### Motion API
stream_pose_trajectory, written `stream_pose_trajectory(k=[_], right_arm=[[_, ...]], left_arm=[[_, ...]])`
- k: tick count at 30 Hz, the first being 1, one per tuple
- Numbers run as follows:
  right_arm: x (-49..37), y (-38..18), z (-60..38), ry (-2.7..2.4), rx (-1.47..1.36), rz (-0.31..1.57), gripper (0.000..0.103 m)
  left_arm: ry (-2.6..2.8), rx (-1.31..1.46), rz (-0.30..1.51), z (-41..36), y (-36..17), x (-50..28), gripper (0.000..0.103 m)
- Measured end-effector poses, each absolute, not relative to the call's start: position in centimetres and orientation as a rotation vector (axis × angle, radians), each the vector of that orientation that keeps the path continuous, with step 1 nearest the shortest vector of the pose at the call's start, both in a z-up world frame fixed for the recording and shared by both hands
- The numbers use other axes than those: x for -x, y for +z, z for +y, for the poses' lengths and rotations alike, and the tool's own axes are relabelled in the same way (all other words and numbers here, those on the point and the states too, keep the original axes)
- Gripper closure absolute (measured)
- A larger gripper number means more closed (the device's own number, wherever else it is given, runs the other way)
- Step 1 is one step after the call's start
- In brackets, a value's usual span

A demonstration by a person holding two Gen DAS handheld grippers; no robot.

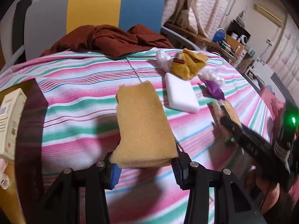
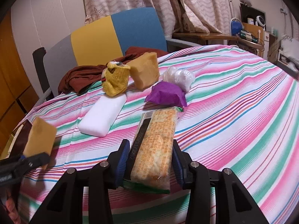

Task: Organize objects
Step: 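Carry the sponge and cracker packet into the gold tray and release both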

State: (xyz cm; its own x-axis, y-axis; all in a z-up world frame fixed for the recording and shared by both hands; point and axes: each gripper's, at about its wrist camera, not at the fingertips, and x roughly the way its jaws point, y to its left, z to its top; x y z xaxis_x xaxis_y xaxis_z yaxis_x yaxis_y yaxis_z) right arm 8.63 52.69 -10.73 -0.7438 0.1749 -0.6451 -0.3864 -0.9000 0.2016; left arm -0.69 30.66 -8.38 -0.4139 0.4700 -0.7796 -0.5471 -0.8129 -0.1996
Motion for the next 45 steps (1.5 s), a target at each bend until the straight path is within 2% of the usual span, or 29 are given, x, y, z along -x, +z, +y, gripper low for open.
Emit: stream_pose_trajectory(k=[9,17,26,33,45], right_arm=[[-9.6,-10.0,50.7,2.648,0.923,0.370,0.064],[-11.3,-9.9,49.4,2.612,0.949,0.523,0.064],[-11.7,-8.6,45.6,2.676,0.990,0.610,0.064],[-10.3,-5.8,40.8,2.820,1.015,0.607,0.064],[-7.3,-2.1,27.9,3.154,1.151,0.406,0.064]], left_arm=[[2.201,1.116,0.161,28.0,-7.1,-2.7,0.057],[2.174,1.080,0.148,25.8,-6.0,-4.7,0.057],[2.204,1.028,0.132,22.6,-4.5,-6.2,0.057],[2.270,0.981,0.103,18.9,-3.0,-6.7,0.057],[2.469,1.070,0.008,7.5,-3.6,-5.3,0.057]])
